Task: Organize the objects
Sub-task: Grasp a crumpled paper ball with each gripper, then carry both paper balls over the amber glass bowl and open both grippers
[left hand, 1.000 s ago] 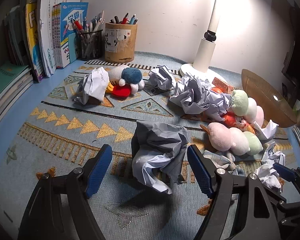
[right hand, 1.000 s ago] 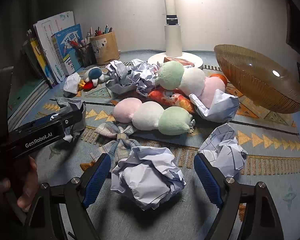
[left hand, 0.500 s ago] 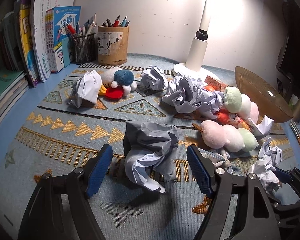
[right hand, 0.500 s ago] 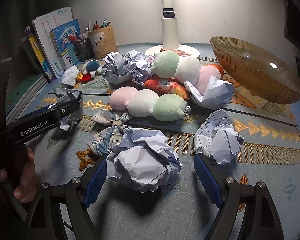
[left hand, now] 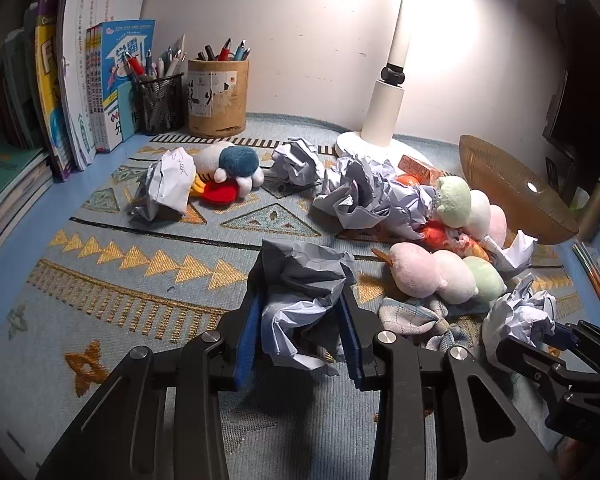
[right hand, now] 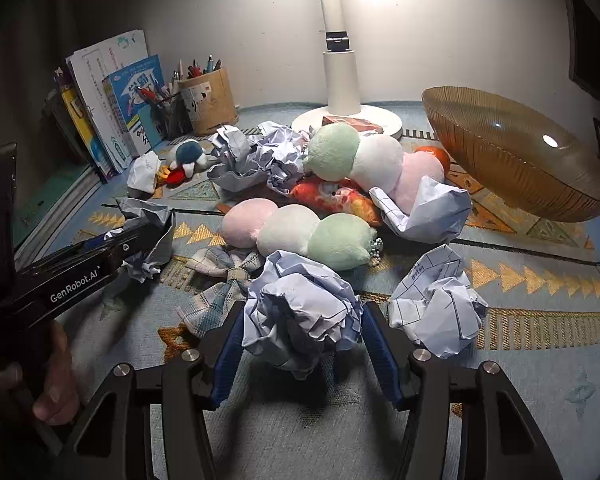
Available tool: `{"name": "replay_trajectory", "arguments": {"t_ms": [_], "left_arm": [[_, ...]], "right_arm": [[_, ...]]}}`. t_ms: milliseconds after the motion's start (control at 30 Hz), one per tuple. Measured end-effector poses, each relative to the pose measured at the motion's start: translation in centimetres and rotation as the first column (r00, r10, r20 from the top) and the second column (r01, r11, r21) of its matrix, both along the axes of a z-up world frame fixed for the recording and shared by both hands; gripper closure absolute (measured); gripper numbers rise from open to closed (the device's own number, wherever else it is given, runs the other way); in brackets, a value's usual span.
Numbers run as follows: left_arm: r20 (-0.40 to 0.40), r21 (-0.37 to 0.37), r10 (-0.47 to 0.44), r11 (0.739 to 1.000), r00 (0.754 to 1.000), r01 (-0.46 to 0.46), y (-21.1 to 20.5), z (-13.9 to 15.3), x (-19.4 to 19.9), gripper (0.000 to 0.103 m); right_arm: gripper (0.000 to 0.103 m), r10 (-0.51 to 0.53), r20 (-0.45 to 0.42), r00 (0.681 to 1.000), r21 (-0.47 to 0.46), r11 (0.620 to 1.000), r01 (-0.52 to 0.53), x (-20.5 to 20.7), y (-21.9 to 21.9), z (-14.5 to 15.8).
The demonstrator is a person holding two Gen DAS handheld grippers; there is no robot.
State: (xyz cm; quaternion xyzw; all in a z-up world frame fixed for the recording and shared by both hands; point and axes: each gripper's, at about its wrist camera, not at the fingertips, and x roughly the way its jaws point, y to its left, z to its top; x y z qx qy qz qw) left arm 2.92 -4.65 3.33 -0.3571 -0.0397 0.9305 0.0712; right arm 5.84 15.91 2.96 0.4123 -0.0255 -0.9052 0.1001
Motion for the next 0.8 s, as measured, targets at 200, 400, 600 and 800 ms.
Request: {"name": "replay_trajectory", "arguments": {"t_ms": [200, 400, 600, 800], "left_arm": [[-0.092, 0.027, -0.079, 0.996, 0.993, 0.081, 4.2, 5.0, 0.7, 0.070], [-0.130, 0.034, -0.246, 0.967, 0.961, 0.252, 13.9, 9.1, -2.8, 0.070], [-0.045, 0.095, -0.331, 0.938, 0.943, 0.333, 21.1, 7.9, -8.4, 0.070], [-0.034, 0.112, -0.332, 0.936, 0.943, 0.334, 23.1, 6.7, -10.8, 0.061]], "right_arm": [[0.049, -0.069, -0.105, 0.992, -0.060, 0.996, 0.063, 0.9, 4.4, 4.7], [0.048, -0.288, -0.262, 0.921, -0.090, 0.957, 0.274, -0.4, 12.8, 9.6], [0.048, -0.387, -0.188, 0.903, -0.086, 0.922, 0.377, -4.7, 18.9, 9.3], [0.040, -0.390, -0.153, 0.908, -0.028, 0.920, 0.391, -6.4, 19.9, 7.6]]}}
